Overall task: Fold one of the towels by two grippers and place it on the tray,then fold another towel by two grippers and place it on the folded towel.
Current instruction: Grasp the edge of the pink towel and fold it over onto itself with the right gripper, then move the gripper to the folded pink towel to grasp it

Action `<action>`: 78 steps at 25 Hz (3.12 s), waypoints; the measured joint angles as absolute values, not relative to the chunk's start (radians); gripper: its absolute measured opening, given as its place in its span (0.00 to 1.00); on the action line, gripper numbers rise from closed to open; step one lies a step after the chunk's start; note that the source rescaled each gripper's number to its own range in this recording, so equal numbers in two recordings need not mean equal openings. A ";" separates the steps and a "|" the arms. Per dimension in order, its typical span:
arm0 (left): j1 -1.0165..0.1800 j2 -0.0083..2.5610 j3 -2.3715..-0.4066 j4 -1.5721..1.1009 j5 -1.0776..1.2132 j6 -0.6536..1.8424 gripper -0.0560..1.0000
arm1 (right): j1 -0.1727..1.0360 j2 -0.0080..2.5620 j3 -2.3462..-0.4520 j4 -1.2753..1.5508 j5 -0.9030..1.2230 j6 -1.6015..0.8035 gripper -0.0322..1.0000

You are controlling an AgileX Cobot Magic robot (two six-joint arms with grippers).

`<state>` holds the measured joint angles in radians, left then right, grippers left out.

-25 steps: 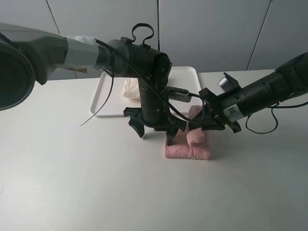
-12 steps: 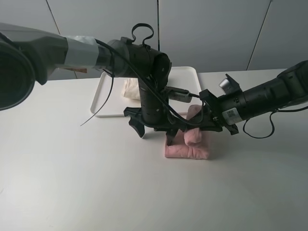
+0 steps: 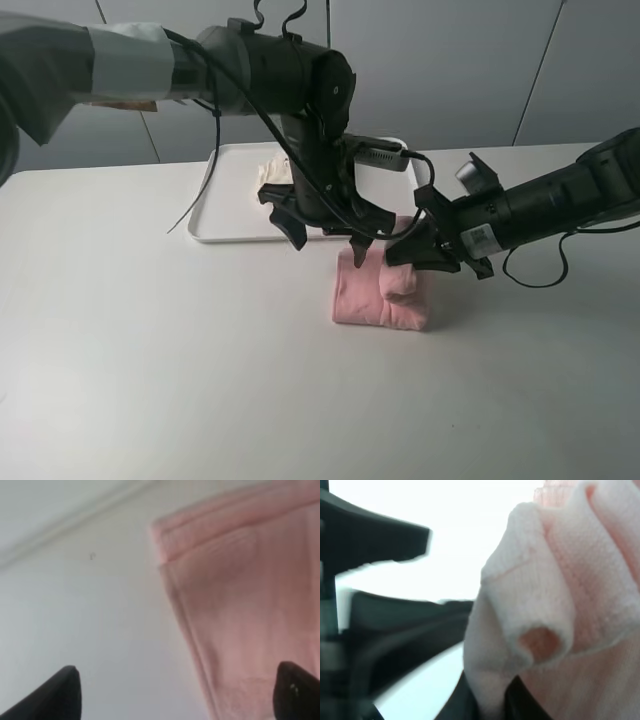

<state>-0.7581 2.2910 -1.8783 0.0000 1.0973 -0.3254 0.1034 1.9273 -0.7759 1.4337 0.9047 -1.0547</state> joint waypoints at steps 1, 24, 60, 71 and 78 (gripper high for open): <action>-0.757 2.287 -1.905 0.005 1.106 -0.321 0.98 | 0.103 1.927 -0.776 1.437 0.905 -1.055 0.08; -0.756 2.280 -2.025 0.016 1.149 -0.278 0.98 | 0.103 1.927 -0.776 1.523 0.879 -1.078 0.50; -0.756 2.280 -2.025 0.057 1.151 -0.255 0.98 | 0.178 1.930 -0.778 1.343 0.574 -0.923 0.70; -0.756 2.280 -2.025 0.057 1.151 -0.236 0.98 | 0.178 2.014 -0.786 1.460 0.658 -0.968 0.67; -0.755 2.280 -2.025 0.066 1.151 -0.234 0.98 | 0.178 2.040 -0.786 1.464 0.650 -1.015 0.23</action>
